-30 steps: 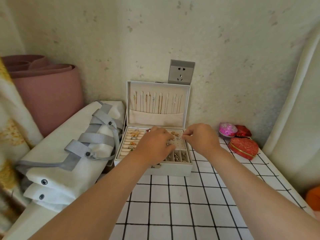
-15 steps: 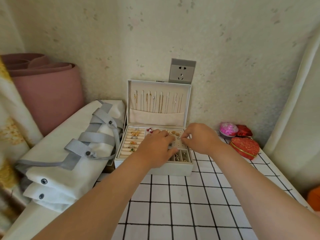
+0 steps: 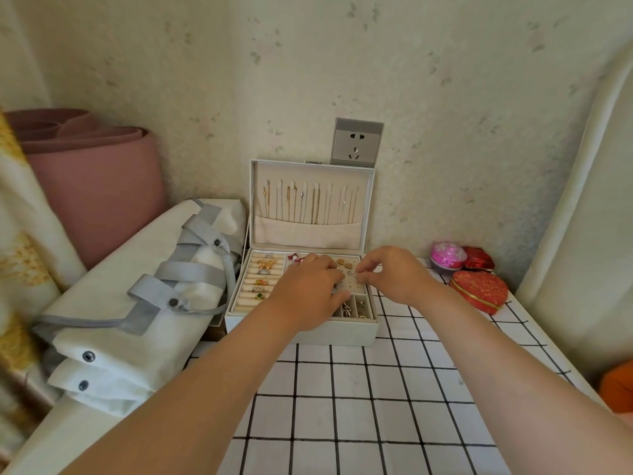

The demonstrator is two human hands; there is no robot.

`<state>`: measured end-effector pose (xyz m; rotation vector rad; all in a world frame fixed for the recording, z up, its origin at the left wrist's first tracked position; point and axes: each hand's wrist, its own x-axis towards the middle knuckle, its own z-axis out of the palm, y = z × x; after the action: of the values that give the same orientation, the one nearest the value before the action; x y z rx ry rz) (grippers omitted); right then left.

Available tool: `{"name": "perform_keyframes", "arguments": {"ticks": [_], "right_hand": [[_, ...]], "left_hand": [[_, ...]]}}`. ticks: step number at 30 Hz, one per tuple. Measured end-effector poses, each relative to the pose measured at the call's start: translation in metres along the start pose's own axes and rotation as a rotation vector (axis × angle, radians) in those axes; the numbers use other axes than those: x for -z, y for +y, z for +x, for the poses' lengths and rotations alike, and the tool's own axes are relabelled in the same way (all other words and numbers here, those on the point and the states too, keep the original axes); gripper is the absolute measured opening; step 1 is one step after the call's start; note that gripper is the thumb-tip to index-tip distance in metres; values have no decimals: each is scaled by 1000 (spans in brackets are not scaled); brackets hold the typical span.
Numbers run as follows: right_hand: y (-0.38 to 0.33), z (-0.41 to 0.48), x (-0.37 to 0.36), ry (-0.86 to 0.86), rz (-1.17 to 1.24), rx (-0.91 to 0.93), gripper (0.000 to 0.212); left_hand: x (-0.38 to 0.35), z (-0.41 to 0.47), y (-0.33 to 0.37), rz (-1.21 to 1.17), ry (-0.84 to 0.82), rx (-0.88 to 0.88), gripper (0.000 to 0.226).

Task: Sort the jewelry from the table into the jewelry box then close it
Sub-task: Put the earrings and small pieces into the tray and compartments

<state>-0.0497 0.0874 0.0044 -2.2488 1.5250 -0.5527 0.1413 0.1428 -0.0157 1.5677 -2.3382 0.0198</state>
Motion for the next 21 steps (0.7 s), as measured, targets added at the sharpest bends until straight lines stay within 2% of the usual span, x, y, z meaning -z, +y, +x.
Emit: {"name": "perform_keyframes", "arguments": {"ticks": [5,12,18,21], "right_hand": [[9,-15,18,71,59,-2,9],[50,-65,54,-4,49,-74,10],[96,-112,75,-136,-11,-210,12],[116,-130,82,-148,-17,-288,13]], "left_hand": [[1,0,18,-82,76,-36,41],[-7,2,71,-229,153,-88,28],[-27,1,131,-319,3,-124,21],[-45,2,152,-322,-81,-110,22]]}}
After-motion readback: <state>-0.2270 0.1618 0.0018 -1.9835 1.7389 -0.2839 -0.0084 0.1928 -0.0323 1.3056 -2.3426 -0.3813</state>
